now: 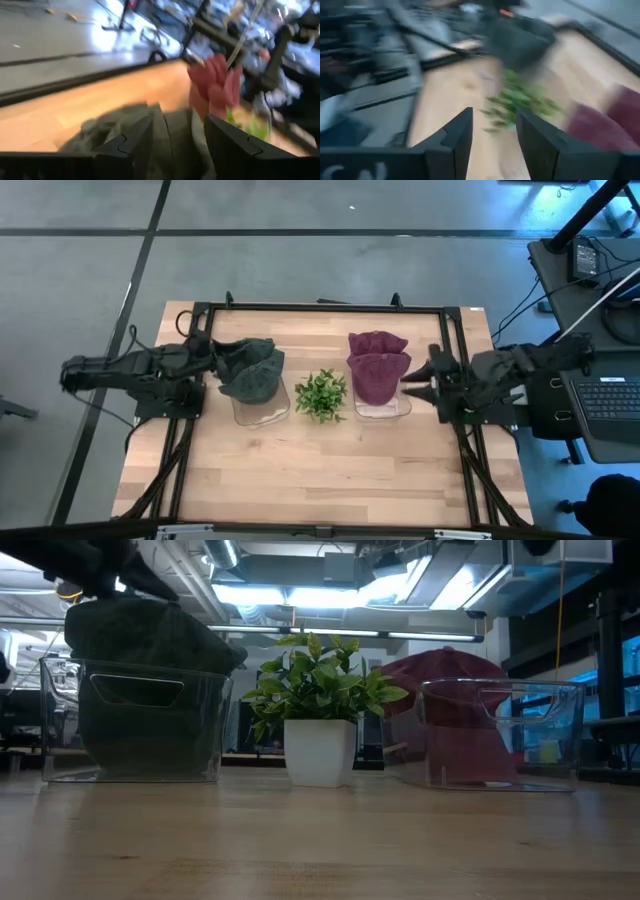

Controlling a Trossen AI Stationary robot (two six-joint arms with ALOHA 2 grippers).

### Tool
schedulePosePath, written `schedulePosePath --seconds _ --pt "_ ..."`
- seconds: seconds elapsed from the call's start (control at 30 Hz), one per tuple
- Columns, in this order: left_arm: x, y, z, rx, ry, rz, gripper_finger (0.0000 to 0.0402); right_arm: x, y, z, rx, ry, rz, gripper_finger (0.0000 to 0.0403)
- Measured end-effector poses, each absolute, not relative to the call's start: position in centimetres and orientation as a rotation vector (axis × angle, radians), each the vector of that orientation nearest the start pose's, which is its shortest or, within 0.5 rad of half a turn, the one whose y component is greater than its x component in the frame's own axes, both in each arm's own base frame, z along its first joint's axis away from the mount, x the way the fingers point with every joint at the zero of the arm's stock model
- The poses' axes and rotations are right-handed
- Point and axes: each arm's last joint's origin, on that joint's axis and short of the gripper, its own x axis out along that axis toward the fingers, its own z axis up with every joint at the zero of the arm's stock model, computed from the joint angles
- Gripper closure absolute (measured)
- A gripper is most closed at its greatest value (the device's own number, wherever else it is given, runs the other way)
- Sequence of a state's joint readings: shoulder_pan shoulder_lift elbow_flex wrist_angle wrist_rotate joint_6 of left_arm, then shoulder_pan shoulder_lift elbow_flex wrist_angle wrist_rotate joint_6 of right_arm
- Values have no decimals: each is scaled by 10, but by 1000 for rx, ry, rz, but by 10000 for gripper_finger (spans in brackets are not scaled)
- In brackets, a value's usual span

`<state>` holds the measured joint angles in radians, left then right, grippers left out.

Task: Pick & Place hat
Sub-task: Return to home position

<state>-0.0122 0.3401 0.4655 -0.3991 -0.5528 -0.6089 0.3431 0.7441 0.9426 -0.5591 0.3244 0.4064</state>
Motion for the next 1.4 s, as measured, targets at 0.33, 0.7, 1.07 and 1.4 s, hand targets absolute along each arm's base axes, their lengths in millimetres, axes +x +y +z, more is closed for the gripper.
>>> schedulePosePath --seconds 0.33,0.7,1.07,1.4 --pt "96 24 254 -423 105 450 229 114 20 289 219 -20 176 253" --pt "85 16 222 -389 -88 355 229 97 12 223 267 -135 46 253" --pt "84 14 200 -351 -61 319 230 92 12 193 221 -166 48 253" --pt "85 15 195 -352 -37 362 233 96 12 178 184 -127 23 253"
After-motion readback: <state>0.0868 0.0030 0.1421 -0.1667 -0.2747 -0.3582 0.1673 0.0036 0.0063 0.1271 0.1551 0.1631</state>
